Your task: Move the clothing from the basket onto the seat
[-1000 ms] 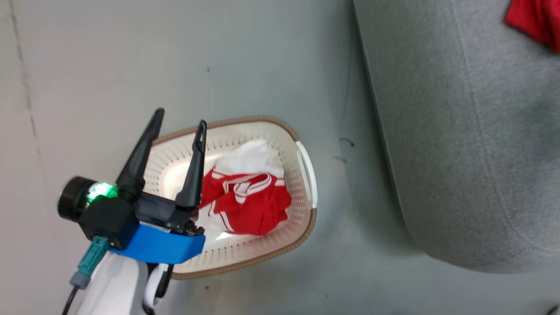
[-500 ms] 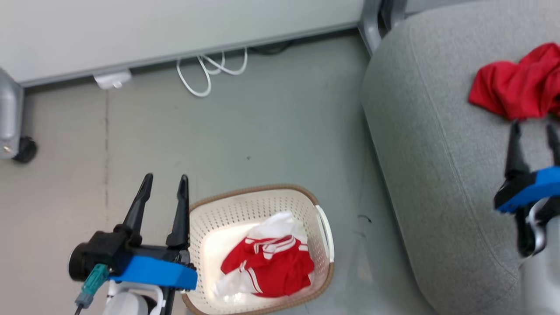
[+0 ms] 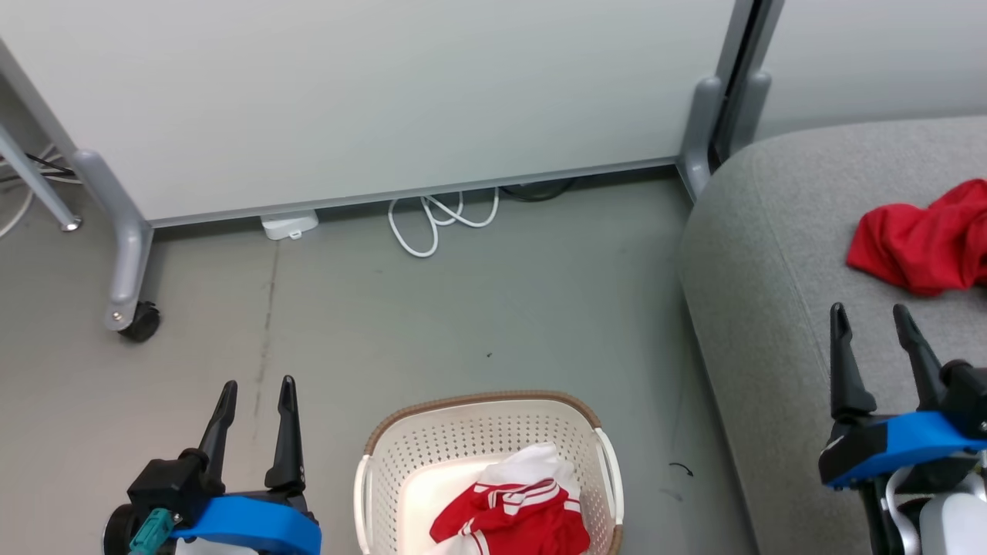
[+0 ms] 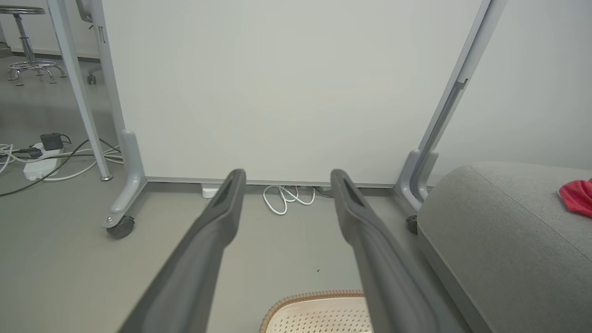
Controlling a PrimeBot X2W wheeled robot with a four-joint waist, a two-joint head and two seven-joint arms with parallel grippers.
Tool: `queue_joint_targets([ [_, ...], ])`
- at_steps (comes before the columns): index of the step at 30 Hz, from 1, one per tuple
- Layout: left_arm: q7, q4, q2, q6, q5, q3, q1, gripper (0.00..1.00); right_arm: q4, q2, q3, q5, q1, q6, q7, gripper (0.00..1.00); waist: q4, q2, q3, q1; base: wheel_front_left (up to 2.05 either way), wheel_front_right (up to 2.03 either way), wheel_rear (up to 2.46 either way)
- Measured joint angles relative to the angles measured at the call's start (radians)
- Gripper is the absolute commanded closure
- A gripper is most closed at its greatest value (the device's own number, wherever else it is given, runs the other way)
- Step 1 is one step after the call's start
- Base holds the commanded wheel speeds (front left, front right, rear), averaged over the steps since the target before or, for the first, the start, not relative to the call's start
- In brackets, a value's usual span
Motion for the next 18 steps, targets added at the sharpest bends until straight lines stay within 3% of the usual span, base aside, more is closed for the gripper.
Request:
queue_joint_targets([
  [8, 0.000, 0.043, 0.007, 0.000, -0.005, -0.020, 0.005, 0.00, -0.079, 0.004, 0.115, 0.010, 0.107, 0.000, 0.013, 0.00, 0.048, 0.0000, -0.042, 0.0001, 0.00, 0.00, 0.00],
  [18, 0.000, 0.070, 0.023, 0.000, -0.020, -0.048, 0.004, 0.00, -0.063, 0.004, 0.149, 0.030, 0.166, 0.000, 0.007, 0.00, 0.076, 0.0000, -0.081, 0.0002, 0.00, 0.00, 0.00],
])
